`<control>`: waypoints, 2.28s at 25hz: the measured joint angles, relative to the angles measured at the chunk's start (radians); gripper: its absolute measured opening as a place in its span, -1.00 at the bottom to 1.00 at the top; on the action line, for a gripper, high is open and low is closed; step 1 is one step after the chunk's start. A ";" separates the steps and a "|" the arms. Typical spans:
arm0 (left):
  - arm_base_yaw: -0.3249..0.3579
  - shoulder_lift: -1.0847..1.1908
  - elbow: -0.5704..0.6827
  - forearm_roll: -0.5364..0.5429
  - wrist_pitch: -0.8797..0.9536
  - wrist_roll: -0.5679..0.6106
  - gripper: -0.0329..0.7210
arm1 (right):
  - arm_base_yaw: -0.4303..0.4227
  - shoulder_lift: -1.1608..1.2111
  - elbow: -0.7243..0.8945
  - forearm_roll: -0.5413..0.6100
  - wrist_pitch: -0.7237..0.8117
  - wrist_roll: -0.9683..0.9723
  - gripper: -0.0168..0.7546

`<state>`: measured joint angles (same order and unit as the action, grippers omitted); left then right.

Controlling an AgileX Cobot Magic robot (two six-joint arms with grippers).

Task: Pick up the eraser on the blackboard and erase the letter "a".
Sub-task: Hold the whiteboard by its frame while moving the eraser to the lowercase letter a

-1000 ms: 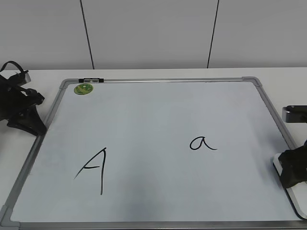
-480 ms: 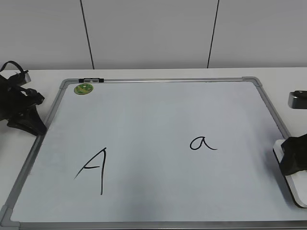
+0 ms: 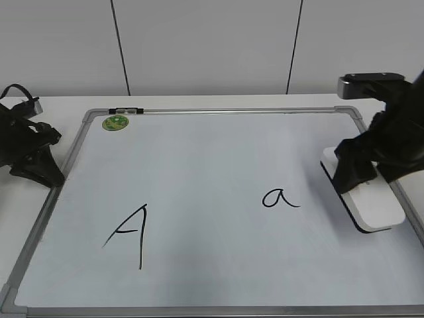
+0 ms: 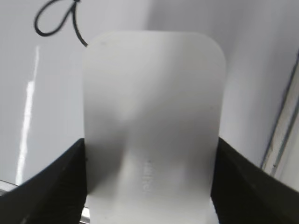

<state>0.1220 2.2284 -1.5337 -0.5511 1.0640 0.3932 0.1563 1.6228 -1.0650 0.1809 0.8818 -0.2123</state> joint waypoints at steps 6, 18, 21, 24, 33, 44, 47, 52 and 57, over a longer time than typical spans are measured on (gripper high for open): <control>0.000 0.000 0.000 0.000 0.000 0.002 -0.82 | 0.056 0.193 -0.245 -0.004 0.127 0.000 0.42; 0.000 0.000 0.000 -0.001 0.002 0.002 -0.82 | 0.096 0.468 -0.486 -0.092 0.169 -0.010 0.42; 0.000 0.000 0.000 -0.001 0.002 0.002 -0.82 | 0.102 0.497 -0.496 -0.122 0.169 -0.012 0.42; 0.000 0.000 0.000 -0.002 0.002 0.002 -0.82 | 0.106 0.509 -0.505 -0.128 0.169 -0.015 0.42; 0.002 0.000 0.000 -0.005 0.002 0.002 -0.81 | 0.184 0.540 -0.544 -0.154 0.196 -0.021 0.42; 0.002 0.002 0.000 -0.010 0.002 0.002 -0.81 | 0.363 0.586 -0.630 -0.096 0.247 -0.066 0.42; 0.002 0.002 0.000 -0.010 0.002 0.002 -0.80 | 0.363 0.589 -0.636 -0.101 0.256 -0.068 0.42; 0.002 0.002 0.000 -0.010 0.002 0.002 -0.80 | 0.359 0.591 -0.649 -0.120 0.267 -0.061 0.42; 0.002 0.002 0.000 -0.015 0.002 0.002 -0.80 | 0.329 0.593 -0.651 -0.124 0.274 -0.054 0.42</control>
<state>0.1236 2.2305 -1.5337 -0.5656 1.0656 0.3948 0.4855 2.2162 -1.7161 0.0569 1.1556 -0.2666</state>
